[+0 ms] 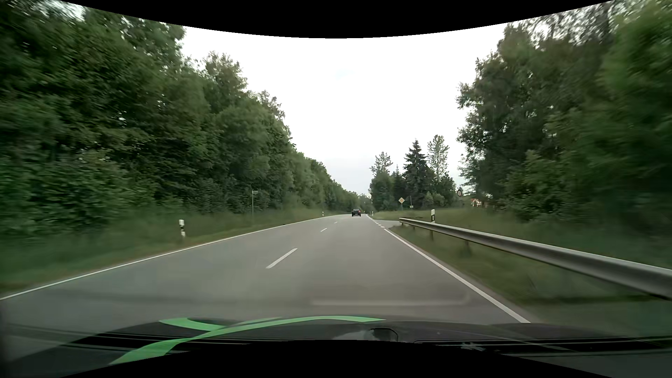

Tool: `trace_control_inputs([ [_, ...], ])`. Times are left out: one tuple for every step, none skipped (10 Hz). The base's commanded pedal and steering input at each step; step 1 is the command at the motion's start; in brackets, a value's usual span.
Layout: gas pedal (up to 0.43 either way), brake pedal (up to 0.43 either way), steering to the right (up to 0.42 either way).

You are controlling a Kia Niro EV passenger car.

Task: Follow the waypoints while adhering to traffic rules and regulations

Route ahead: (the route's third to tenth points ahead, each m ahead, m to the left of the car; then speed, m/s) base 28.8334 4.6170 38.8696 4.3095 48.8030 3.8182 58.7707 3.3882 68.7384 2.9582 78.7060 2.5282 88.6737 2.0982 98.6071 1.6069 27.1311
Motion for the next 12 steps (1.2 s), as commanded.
trace_control_inputs([
  [0.130, 0.000, 0.001],
  [0.130, 0.000, 0.001],
  [0.110, 0.000, 0.000],
  [0.079, 0.000, 0.000],
  [0.079, 0.000, 0.001],
  [0.079, 0.000, 0.000],
  [0.079, 0.000, 0.000],
  [0.087, 0.000, 0.000],
  [0.087, 0.000, 0.000],
  [0.110, 0.000, 0.000],
  [0.118, 0.000, 0.000],
  [0.118, 0.000, 0.000],
])
